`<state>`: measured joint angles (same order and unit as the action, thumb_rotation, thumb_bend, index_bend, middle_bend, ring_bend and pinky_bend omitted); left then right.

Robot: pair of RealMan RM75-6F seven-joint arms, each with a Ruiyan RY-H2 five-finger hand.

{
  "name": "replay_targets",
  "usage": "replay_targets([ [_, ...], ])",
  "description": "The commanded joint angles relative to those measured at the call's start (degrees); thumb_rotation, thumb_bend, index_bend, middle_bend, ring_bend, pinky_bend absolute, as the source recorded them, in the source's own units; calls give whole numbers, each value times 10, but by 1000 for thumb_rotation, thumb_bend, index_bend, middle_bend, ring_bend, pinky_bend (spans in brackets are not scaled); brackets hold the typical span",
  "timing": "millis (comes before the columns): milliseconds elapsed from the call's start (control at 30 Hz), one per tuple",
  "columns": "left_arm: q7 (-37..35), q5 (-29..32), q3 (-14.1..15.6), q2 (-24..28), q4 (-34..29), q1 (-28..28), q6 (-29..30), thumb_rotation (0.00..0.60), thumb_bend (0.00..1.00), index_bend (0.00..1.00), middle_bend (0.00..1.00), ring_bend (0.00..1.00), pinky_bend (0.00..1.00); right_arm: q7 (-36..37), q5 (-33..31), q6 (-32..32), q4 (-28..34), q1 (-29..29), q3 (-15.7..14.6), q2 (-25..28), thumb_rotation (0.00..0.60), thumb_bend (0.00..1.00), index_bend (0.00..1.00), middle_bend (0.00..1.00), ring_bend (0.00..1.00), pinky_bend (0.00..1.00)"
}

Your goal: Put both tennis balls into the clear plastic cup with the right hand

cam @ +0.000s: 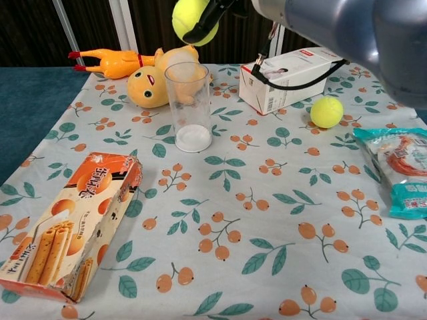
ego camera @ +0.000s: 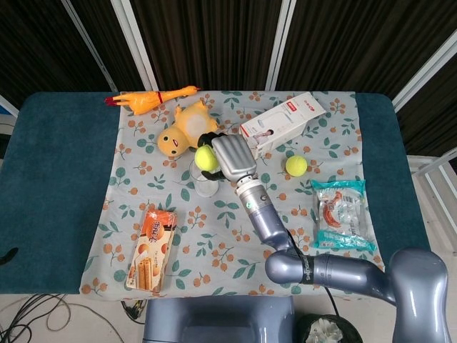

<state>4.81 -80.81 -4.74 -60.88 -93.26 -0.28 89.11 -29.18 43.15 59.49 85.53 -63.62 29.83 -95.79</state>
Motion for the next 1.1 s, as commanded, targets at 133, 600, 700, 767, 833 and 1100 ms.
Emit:
replay_targets([
  [133,0,1,0,0,0,0,-1,600,2,94,0,0,104,7,-19,-16,-33,-16,-18,-27,600,524,522,402,544,96],
  [600,-2,4,-2,1,1,0,0,600,2,94,0,0,104,31,-53,-46,-43,-20,-23,-22,600,303,286,185,302,11],
  [700,0,5,-2,1,1,0,-1,600,2,94,0,0,104,30,-63,-46,-37,-22,-21,-16,600,221,233,141,270,0],
  [767,0,4,-1,1,0,0,0,600,2,95,0,0,104,29,-72,-45,-33,-22,-20,-13,600,182,219,130,256,0],
  [833,1,3,-1,1,0,0,0,600,2,95,0,0,105,29,-77,-43,-30,-23,-19,-11,600,163,210,121,238,0],
  [1100,-1,6,-3,2,1,1,4,600,2,95,0,0,105,37,-42,7,-5,8,-22,39,600,161,204,116,225,0],
])
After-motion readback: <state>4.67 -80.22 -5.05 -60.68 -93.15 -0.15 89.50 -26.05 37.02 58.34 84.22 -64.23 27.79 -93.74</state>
